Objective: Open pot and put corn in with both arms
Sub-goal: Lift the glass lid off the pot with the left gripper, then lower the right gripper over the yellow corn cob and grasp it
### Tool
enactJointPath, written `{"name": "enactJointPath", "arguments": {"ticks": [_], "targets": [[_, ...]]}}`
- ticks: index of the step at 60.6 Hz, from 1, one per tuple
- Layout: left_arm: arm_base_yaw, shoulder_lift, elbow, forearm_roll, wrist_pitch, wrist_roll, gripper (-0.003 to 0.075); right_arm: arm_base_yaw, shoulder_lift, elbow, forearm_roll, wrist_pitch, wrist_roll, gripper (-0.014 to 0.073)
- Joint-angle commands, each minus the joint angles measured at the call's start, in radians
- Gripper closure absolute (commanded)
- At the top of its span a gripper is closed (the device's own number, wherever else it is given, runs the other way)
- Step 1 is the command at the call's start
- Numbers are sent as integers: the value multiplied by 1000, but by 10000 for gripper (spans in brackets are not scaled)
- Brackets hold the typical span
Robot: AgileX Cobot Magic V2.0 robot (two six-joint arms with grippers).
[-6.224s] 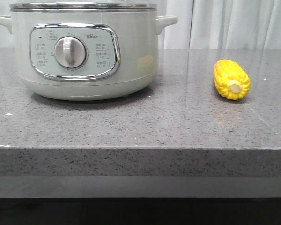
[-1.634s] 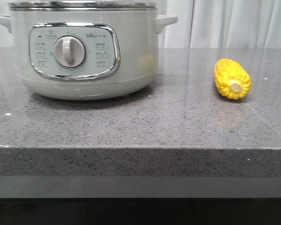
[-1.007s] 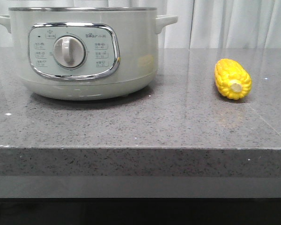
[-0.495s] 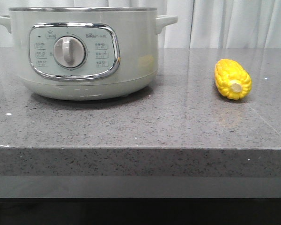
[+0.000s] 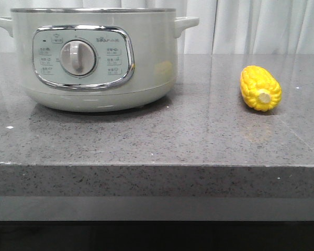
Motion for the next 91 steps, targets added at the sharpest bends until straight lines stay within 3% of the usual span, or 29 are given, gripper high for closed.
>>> {"name": "enactJointPath", "arguments": {"ticks": [1, 15, 28, 44, 62, 91], "targets": [[-4, -130, 60, -25, -145, 1, 533, -7, 18, -33, -3, -83, -7, -60], [-4, -321, 268, -85, -150, 1, 533, -6, 34, -33, -3, -71, -7, -60], [-4, -434, 363, -130, -150, 1, 533, -6, 221, -46, 101, -61, -7, -60], [-4, -479, 386, -127, -152, 1, 533, 10, 582, -201, 211, -62, -7, -60], [-4, -479, 386, -127, -152, 1, 533, 170, 917, -403, 238, -112, -7, -60], [-4, -479, 386, -127, -154, 1, 533, 220, 1157, -503, 263, -175, -7, -60]]}}
